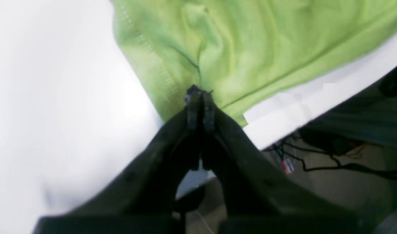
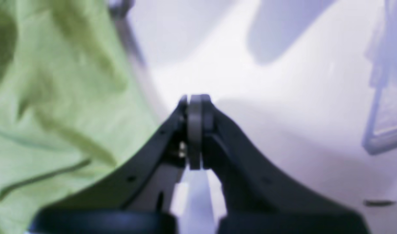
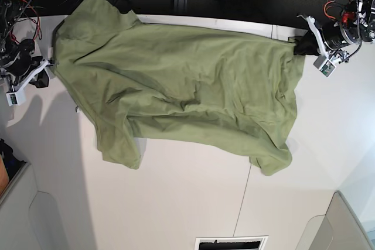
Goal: Layout the t-shirt on the table in an organized manner, then fold the t-shirt properly
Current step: 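Swing the held shirt up and lay it flat across the table, then grasp the shirt's side edges with both grippers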
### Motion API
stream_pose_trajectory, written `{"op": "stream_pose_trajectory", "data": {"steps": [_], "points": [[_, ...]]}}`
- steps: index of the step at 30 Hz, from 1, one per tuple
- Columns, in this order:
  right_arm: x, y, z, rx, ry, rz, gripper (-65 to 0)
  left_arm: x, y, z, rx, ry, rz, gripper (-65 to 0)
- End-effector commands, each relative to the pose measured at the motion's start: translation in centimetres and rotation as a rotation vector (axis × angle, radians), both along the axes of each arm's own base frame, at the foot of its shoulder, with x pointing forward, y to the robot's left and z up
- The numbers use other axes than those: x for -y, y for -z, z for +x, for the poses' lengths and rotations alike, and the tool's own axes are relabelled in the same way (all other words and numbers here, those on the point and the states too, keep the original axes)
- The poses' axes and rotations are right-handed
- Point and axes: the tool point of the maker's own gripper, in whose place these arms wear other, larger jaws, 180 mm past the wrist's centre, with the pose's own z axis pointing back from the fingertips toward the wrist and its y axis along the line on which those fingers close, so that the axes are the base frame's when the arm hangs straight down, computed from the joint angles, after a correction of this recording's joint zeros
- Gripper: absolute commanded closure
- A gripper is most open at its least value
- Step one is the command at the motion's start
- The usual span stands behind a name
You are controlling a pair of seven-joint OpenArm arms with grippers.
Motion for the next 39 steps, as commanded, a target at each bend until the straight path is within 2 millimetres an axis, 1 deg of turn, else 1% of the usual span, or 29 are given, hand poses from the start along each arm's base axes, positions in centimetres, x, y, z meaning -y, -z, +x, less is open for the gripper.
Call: {"op": "stream_pose_trajectory", "data": {"steps": [1, 3, 5, 7, 9, 13, 15, 18, 19, 20, 22, 23, 25, 27, 29, 31, 32, 34, 36, 37, 39], "points": [[0.5, -1.9, 1.4, 0.071, 0.01, 0.013, 0.0, -3.1, 1.2, -2.7, -0.119, -0.012, 0.135, -0.3], [0.0, -2.4, 1.8, 0.102, 0.015, 0.056, 0.0, -3.3, 0.4, -2.6, -0.105, -0.054, 0.091, -3.4], [-0.2, -2.8, 2.1, 0.128, 0.019, 0.071, 0.0, -3.1, -1.0, -2.2, -0.079, -0.074, 0.042, -8.7], [-0.5, -3.4, 2.8, 0.155, 0.02, 0.088, 0.0, -3.0, -2.8, -1.2, -0.029, -0.092, 0.007, -13.7], [-1.2, -4.2, 3.7, 0.187, 0.006, 0.113, 0.0, -3.3, -4.7, 0.3, 0.033, -0.108, -0.018, -16.4], [-3.3, -6.1, 5.8, 0.265, -0.028, 0.187, 0.0, -3.5, -8.3, 3.4, 0.172, -0.124, -0.05, -16.6], [-4.6, -6.8, 6.9, 0.29, -0.038, 0.214, 0.0, -3.4, -9.6, 5.2, 0.238, -0.121, -0.063, -16.6], [-7.2, -7.1, 8.3, 0.304, -0.079, 0.23, 0.0, -2.9, -11.6, 8.1, 0.367, -0.122, -0.1, -16.5], [-8.3, -7.0, 8.7, 0.302, -0.101, 0.232, 0.0, -2.9, -11.9, 9.0, 0.4, -0.121, -0.093, -15.8], [-9.5, -6.8, 8.9, 0.297, -0.126, 0.229, 0.0, -3.2, -11.9, 9.9, 0.421, -0.128, -0.076, -13.0], [-12.1, -6.4, 9.3, 0.284, -0.188, 0.215, 0.0, -3.6, -11.5, 11.5, 0.442, -0.146, -0.044, -6.8], [-13.4, -6.0, 9.4, 0.272, -0.222, 0.199, 0.0, -3.6, -11.2, 12.3, 0.45, -0.153, -0.038, -4.6], [-16.0, -5.2, 9.3, 0.254, -0.292, 0.172, 0.0, -3.1, -10.3, 13.5, 0.451, -0.141, -0.045, -1.8], [-18.2, -4.1, 8.9, 0.23, -0.352, 0.137, 0.0, -2.4, -8.9, 14.7, 0.431, -0.123, -0.045, -1.4], [-19.4, -2.6, 8.5, 0.195, -0.386, 0.104, 0.0, -1.8, -7.3, 15.9, 0.404, -0.113, -0.039, -1.4], [-20.0, -1.3, 8.0, 0.163, -0.404, 0.101, 0.0, -1.4, -6.0, 17.2, 0.394, -0.129, -0.036, -1.4], [-20.0, -0.6, 7.7, 0.143, -0.405, 0.103, 0.0, -1.6, -5.4, 17.9, 0.389, -0.154, -0.029, -1.4], [-19.6, 0.7, 7.3, 0.103, -0.394, 0.106, 0.0, -2.0, -3.7, 18.6, 0.356, -0.188, -0.007, -1.4], [-18.8, 1.9, 6.9, 0.067, -0.382, 0.086, 0.0, -2.5, -2.0, 18.3, 0.31, -0.21, 0.007, -1.4], [-18.2, 2.4, 6.7, 0.052, -0.376, 0.074, 0.0, -3.1, -1.3, 18.0, 0.288, -0.22, 0.022, -1.4], [-16.9, 2.9, 6.7, 0.037, -0.357, 0.056, 0.0, -3.5, -0.2, 16.9, 0.236, -0.206, 0.026, -1.4]]}}
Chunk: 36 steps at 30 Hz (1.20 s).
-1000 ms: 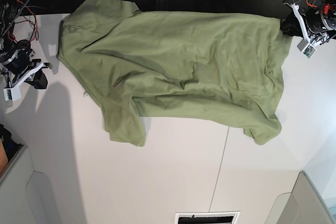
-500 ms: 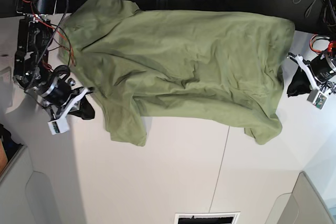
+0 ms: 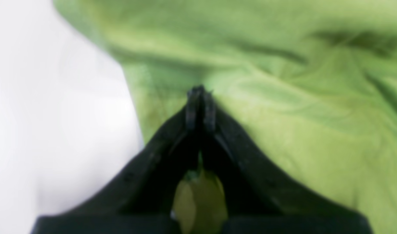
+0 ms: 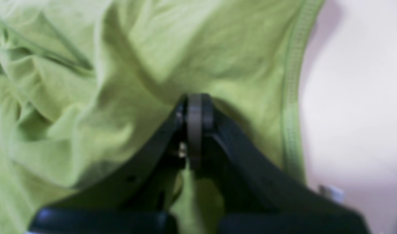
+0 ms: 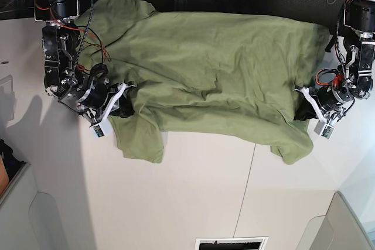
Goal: Layout the t-shirt on the table in an organized manner, then fold the t-shirt properly
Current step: 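Grasp the shirt's side edges with both grippers, then pull the side edges outward with both grippers to smooth the shirt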
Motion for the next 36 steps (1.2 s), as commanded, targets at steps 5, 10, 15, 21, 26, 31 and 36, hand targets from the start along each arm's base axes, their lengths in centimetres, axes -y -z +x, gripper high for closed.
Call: {"op": "stream_pose_trajectory", "data": {"steps": [5, 10, 15, 21, 26, 31, 36], "points": [[5.7, -0.5, 0.7, 0.001, 0.077, -0.091, 0.0, -0.8, 1.4, -3.2, -0.161, 0.049, 0.026, -1.5], [9.3, -1.3, 1.0, 0.013, 0.155, -0.101, 0.0, -0.4, 1.1, -4.5, -0.184, 0.06, -0.026, -1.5], [11.8, -2.4, 1.4, 0.03, 0.234, -0.076, 0.0, 0.0, 0.7, -5.8, -0.234, 0.073, -0.056, -1.6], [13.6, -3.7, 1.7, 0.051, 0.32, 0.005, 0.0, 0.0, -0.4, -6.0, -0.242, 0.077, -0.089, -2.0], [14.2, -5.7, 2.4, 0.103, 0.377, 0.116, 0.0, -1.1, -4.5, -3.8, -0.132, 0.065, -0.11, -3.6], [13.6, -7.3, 2.8, 0.151, 0.358, 0.164, 0.0, -1.8, -10.3, -0.9, 0.049, 0.055, -0.111, -3.6], [12.1, -8.1, 3.5, 0.172, 0.345, 0.228, 0.0, -2.3, -12.8, 1.3, 0.21, 0.054, -0.066, -3.5]]}}
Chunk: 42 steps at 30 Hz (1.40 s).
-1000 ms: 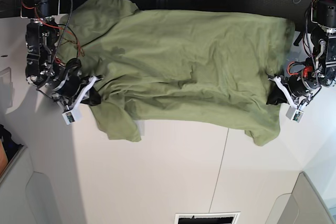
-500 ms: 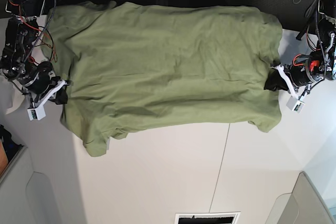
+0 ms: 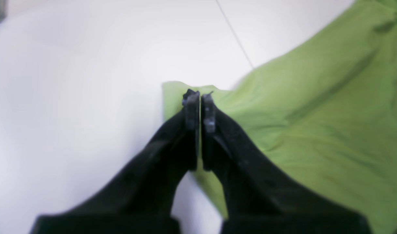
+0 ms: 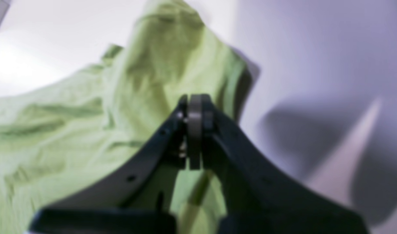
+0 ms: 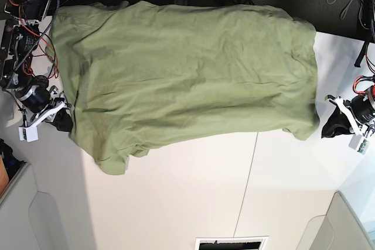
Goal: Layout the t-shirt on the table in an organized manner, then fold the t-shirt properly
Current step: 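Pull the side edges outward with both grippers to smooth the shirt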
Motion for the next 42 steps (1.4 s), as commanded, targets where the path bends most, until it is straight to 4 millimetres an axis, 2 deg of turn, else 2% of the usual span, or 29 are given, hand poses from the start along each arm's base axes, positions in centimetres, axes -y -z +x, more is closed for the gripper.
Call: {"op": "stream_pose_trajectory", "data": {"steps": [1, 8, 11, 13, 16, 20, 24, 26, 30, 34, 38, 40, 42], "points": [[-0.4, -2.1, 1.3, 0.072, -0.021, 0.0, 0.0, 0.0, -1.3, 1.2, 0.053, 0.001, 0.008, -3.5], [-4.7, -0.9, 2.0, 0.039, -0.156, -0.092, 0.0, 1.4, 3.5, 4.9, 0.011, -0.04, 0.112, -3.4], [-6.7, 0.5, 1.4, 0.0, -0.235, -0.157, 0.0, 2.0, 5.6, 6.0, -0.042, -0.032, 0.152, -3.4], [-7.7, 1.8, 0.8, -0.032, -0.283, -0.204, 0.0, 2.2, 7.2, 6.0, -0.09, -0.018, 0.185, -3.4], [-8.0, 3.5, 0.0, -0.08, -0.322, -0.259, 0.0, 2.1, 9.8, 5.0, -0.173, 0.012, 0.239, -3.4], [-6.5, 5.3, -0.7, -0.139, -0.306, -0.279, 0.0, 1.2, 11.9, 3.8, -0.231, 0.014, 0.319, -3.4], [-3.8, 6.5, -1.1, -0.186, -0.247, -0.299, 0.0, -1.3, 10.5, 5.7, -0.162, -0.114, 0.407, -3.4], [-2.7, 6.4, -0.9, -0.182, -0.218, -0.307, 0.0, -1.6, 9.6, 6.8, -0.142, -0.142, 0.406, -3.4], [-2.0, 5.7, -0.3, -0.155, -0.19, -0.299, 0.0, -0.5, 8.7, 9.0, -0.122, -0.155, 0.371, -3.4], [-1.9, 5.2, 0.0, -0.135, -0.171, -0.273, 0.0, 1.9, 8.1, 10.7, -0.12, -0.125, 0.327, -3.5], [-2.1, 3.9, 0.6, -0.098, -0.15, -0.225, 0.0, 2.5, 5.9, 12.3, -0.093, -0.137, 0.286, -3.5], [-1.9, 3.1, 0.7, -0.088, -0.143, -0.218, 0.0, 3.3, 4.5, 12.5, -0.086, -0.105, 0.225, -3.5], [-1.7, 2.3, 0.6, -0.088, -0.145, -0.216, 0.0, 4.6, 3.3, 11.7, -0.097, -0.035, 0.162, -3.5]]}}
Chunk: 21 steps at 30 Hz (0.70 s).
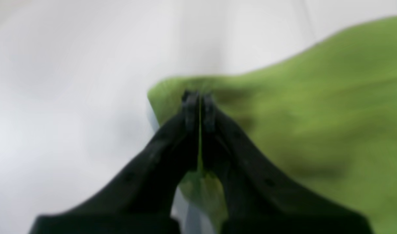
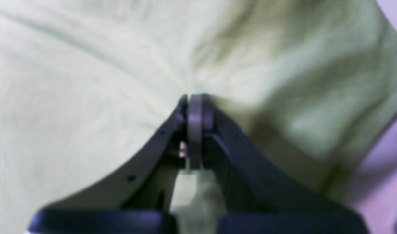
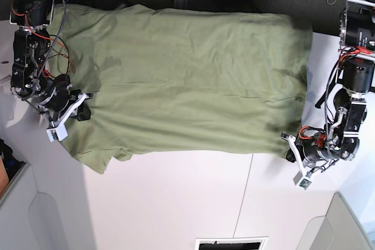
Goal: Layout the t-shirt on the table in an organized manner, then fold the t-shirt properly
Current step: 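Pull the side edges outward with both grippers to smooth the shirt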
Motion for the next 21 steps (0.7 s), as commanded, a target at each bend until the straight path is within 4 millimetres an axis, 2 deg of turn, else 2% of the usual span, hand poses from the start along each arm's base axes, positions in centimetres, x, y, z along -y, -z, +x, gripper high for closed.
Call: {"op": "stream_pose_trajectory", "data": {"steps": [1, 5, 7, 10, 14, 16, 18, 21], "points": [[0.8, -2.4, 1.2, 0.066, 0.008, 0.005, 0.0, 0.4, -2.8, 0.8, 0.058, 0.041, -0.028, -3.5], [1.1, -3.9, 0.0, 0.093, 0.017, 0.031, 0.0, 2.2, -4.0, -3.0, 0.042, 0.174, -0.085, -3.5], [1.3, -4.3, -0.9, 0.091, 0.017, 0.035, 0.0, 2.4, -3.6, -5.3, 0.026, 0.229, -0.06, -3.5], [0.8, -3.8, -2.9, 0.052, -0.002, 0.047, 0.0, 3.2, -1.9, -9.3, -0.034, 0.315, -0.035, -3.5], [0.0, -2.0, -5.9, 0.003, -0.031, 0.058, 0.0, 3.9, 1.7, -13.6, -0.115, 0.338, -0.043, -3.5], [0.1, -0.8, -7.2, -0.03, -0.023, 0.059, 0.0, 3.2, 3.7, -14.4, -0.115, 0.302, -0.022, -3.5], [0.4, 0.3, -7.7, -0.056, -0.007, 0.063, 0.0, 2.4, 5.7, -14.4, -0.115, 0.258, 0.009, -3.5], [1.3, 1.1, -6.9, -0.052, 0.024, 0.056, 0.0, 1.9, 7.6, -13.4, -0.117, 0.22, 0.036, -3.5]]}}
